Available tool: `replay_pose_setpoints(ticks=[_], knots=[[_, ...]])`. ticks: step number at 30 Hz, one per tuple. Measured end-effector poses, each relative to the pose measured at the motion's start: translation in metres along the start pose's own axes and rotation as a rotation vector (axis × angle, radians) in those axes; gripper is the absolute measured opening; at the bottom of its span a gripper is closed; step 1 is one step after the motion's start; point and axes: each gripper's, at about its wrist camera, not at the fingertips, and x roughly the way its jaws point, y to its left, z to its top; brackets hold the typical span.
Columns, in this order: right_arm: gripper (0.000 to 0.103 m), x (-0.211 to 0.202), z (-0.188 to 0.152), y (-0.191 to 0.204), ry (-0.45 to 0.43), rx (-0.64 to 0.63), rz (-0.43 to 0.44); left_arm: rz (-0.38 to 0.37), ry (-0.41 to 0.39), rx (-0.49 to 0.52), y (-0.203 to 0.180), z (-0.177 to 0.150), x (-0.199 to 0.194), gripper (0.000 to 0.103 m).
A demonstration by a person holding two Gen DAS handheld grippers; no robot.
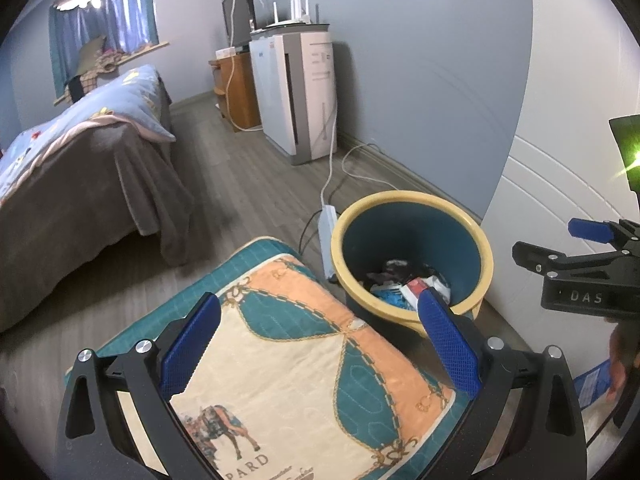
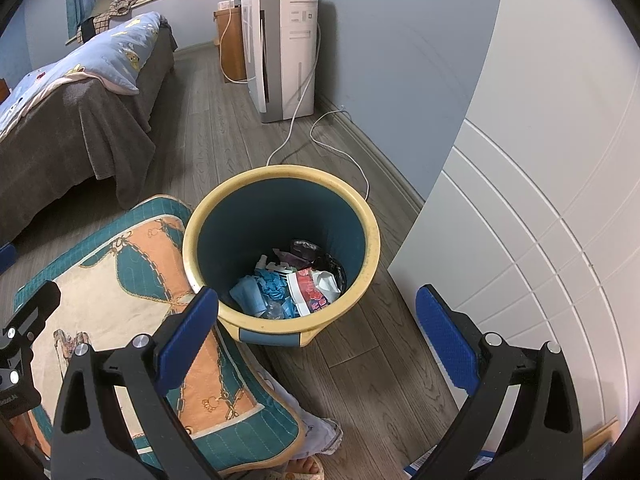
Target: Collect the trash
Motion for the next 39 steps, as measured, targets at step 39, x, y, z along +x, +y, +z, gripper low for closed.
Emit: replay_pose_setpoints(ticks=[39], knots=[[0.097,0.0033,0.0002,0.0035,0.016,0.010,-0.011,-0.008,0.032,-0.013,0.0048,-0.0028,0.0061,0.098]])
